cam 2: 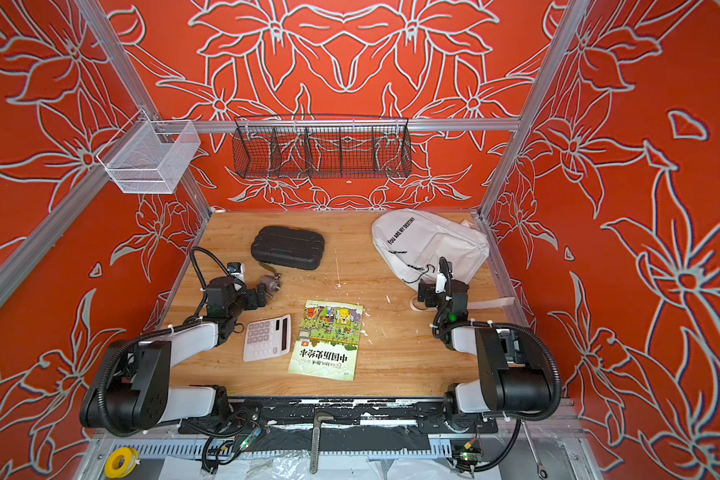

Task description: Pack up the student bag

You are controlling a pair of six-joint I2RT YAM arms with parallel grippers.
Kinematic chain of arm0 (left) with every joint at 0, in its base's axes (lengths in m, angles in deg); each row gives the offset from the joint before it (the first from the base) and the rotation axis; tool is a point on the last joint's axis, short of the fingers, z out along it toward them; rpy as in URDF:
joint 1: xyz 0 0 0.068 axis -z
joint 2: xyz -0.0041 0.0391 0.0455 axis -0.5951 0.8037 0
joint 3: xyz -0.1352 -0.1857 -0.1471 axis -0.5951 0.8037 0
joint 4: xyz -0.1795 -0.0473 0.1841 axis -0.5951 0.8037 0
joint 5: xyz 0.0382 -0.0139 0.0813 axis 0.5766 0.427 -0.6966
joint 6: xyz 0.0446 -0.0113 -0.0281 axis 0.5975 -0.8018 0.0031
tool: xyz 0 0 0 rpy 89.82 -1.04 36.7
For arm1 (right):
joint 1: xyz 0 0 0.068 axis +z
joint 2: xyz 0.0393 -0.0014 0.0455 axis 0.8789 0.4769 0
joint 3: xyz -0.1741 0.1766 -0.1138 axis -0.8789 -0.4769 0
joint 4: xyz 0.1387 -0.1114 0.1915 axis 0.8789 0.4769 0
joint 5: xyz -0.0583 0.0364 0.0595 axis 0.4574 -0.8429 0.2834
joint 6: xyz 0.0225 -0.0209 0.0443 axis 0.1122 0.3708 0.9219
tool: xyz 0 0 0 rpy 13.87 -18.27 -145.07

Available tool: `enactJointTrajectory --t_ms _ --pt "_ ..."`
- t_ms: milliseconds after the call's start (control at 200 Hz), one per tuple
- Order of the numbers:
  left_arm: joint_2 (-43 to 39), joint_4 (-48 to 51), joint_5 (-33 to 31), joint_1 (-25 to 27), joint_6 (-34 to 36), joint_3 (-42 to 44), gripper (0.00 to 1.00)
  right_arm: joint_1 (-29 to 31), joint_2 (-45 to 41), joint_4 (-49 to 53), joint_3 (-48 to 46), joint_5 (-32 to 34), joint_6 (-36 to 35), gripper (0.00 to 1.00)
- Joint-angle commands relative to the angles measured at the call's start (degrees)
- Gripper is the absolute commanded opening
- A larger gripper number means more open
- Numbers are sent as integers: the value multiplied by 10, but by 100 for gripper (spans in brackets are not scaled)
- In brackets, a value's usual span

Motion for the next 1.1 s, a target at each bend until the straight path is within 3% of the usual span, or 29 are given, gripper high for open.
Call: enactJointTrajectory --t_ms 0,100,275,445,631,841,1096 --pt "1 -6 8 -3 5 -11 97 4 -5 4 8 10 -5 97" --pt "-19 55 -30 6 -3 -43 98 4 -36 18 6 33 5 97" --pt "-101 237 -40 11 -29 -129 98 4 -160 237 74 7 19 94" --pt "-195 281 -45 59 -38 -162 95 16 -171 396 177 -66 72 87" --pt "-177 299 -49 152 -58 -229 94 78 -45 532 346 -77 97 84" --pt "-94 306 -62 262 -19 -306 95 145 186 657 583 -127 118 79" --pt "-36 300 -48 299 8 -358 96 171 353 738 749 -142 142 73"
